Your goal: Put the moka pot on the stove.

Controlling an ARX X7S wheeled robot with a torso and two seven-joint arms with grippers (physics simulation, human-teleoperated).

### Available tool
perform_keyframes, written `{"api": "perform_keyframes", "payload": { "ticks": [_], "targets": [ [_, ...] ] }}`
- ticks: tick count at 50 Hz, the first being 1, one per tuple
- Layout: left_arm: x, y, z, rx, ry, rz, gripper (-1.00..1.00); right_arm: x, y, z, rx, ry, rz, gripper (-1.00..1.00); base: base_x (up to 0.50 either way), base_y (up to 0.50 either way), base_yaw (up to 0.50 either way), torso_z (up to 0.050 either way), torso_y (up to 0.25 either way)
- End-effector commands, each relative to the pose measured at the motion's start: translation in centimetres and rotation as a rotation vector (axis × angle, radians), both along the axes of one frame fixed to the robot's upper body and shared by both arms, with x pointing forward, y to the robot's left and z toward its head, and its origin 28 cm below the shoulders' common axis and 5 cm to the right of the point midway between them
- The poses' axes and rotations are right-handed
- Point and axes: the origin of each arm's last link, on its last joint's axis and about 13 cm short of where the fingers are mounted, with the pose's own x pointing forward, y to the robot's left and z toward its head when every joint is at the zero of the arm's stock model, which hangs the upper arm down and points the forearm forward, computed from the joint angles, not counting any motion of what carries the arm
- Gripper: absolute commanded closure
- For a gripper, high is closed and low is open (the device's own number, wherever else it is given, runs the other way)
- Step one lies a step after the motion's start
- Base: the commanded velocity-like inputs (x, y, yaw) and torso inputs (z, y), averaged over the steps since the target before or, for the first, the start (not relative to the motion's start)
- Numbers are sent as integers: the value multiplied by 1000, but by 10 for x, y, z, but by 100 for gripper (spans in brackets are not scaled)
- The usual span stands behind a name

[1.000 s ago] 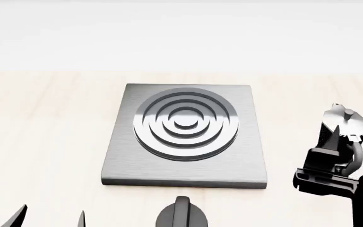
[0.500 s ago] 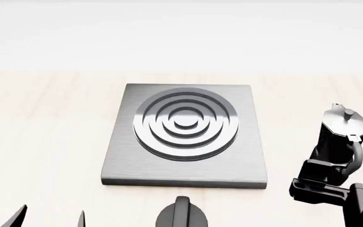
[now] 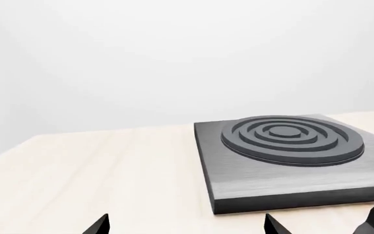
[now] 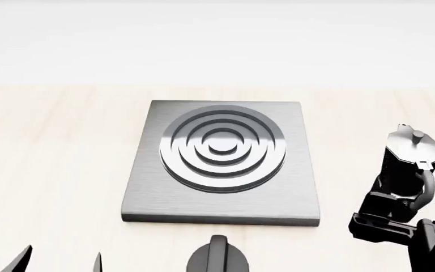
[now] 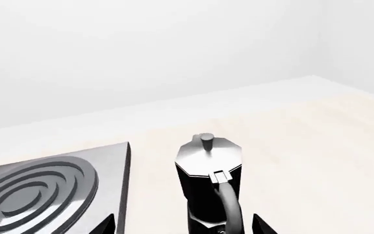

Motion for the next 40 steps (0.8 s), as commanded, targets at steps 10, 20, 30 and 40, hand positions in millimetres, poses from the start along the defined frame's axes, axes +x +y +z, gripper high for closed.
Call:
{"api": "perform_keyframes", "payload": {
  "ticks": [10,20,30,40],
  "targets": [
    [0,0,0,-14,-9,8,-100,25,-5,-8,3,23,-18,-100,0,0,0,0,0],
    [0,0,0,-13,-9,8,-100,21,-11,-9,4,32,-49,-100,0,0,0,0,0],
    [0,0,0,-12,-9,8,-100,22,-15,-12,14,37,-68,-100,0,0,0,0,0],
    [0,0,0,-11,-9,7,-100,23,-19,-11,51,20,-84,-100,0,0,0,0,0]
  ]
}}
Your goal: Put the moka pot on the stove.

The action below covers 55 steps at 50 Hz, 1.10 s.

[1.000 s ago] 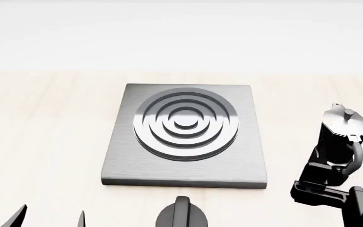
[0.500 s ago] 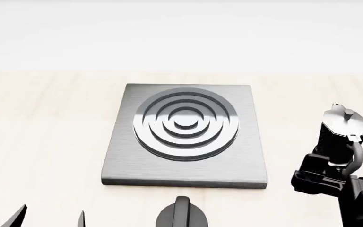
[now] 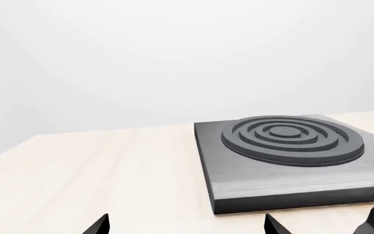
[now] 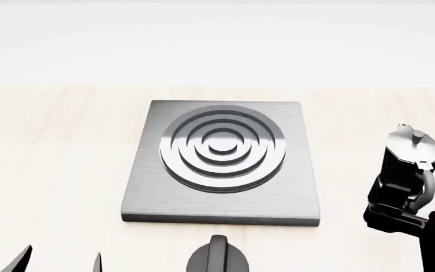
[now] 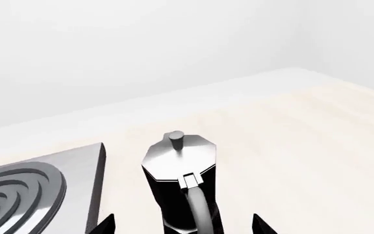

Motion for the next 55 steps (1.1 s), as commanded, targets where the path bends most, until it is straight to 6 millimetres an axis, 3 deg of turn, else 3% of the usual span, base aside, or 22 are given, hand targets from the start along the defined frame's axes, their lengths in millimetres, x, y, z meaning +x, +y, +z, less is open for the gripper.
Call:
{"api": "perform_keyframes", "payload": {
  "ticks": [1,25,50,55],
  "targets": [
    [0,0,0,-11,-9,6,-100,2,-5,-2,34,-7,-21,-100,0,0,0,0,0],
    [0,0,0,-7,-10,7,-100,15,-6,-22,60,43,10,-100,0,0,0,0,0],
    [0,0,0,-8,-11,7,-100,24,-5,-20,34,56,-30,-100,0,0,0,0,0],
    [0,0,0,-9,-11,8,-100,17,4,-12,14,29,20,-100,0,0,0,0,0]
  ]
}}
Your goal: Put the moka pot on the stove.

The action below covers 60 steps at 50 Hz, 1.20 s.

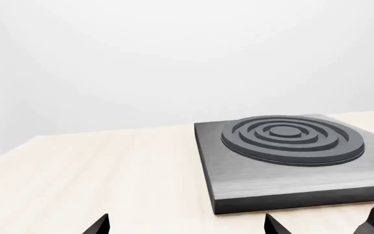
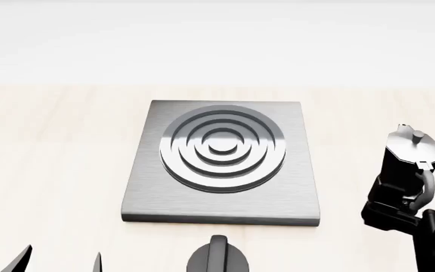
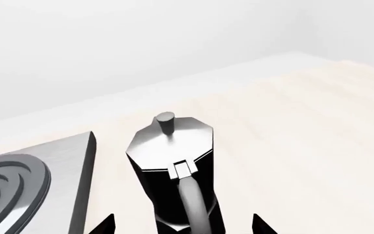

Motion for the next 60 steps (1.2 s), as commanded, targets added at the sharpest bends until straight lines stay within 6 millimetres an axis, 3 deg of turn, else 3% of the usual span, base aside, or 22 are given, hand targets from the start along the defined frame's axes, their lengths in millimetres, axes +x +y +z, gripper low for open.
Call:
{"api": "perform_keyframes", "payload": {
  "ticks": [1,33,60],
  "targets": [
    [0,0,0,-14,-9,7,-100,-4,9,7,-18,-16,32,-100,0,0,0,0,0],
    [0,0,0,-12,-10,7,-100,-8,6,2,-11,-43,26,-100,0,0,0,0,0],
    [0,0,0,-12,-11,9,-100,12,-12,-13,28,11,21,-100,0,0,0,0,0]
  ]
}}
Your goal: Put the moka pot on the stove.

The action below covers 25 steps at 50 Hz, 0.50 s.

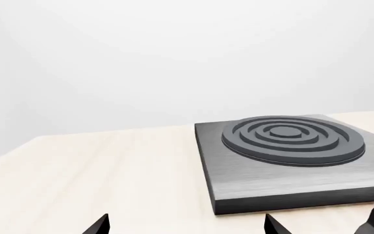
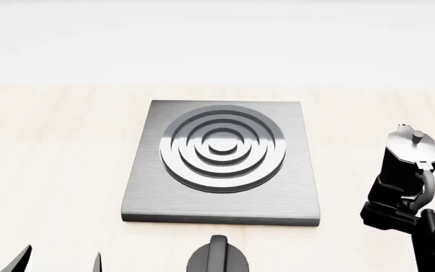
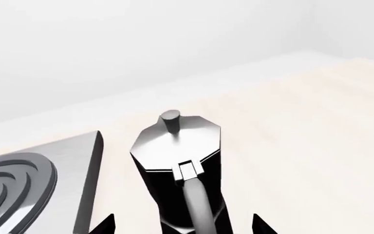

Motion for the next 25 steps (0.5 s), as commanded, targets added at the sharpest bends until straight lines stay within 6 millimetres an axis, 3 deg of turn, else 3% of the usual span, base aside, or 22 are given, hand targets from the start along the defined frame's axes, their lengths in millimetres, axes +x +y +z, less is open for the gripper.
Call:
{"api": "perform_keyframes", "payload": {
  "ticks": [1,25],
  "targets": [
    [0,0,0,-12,-9,8,-100,7,-7,-6,17,24,-15,-100,0,0,0,0,0],
    [0,0,0,-12,-9,8,-100,18,-14,-11,13,43,-9,-100,0,0,0,0,0]
  ]
}}
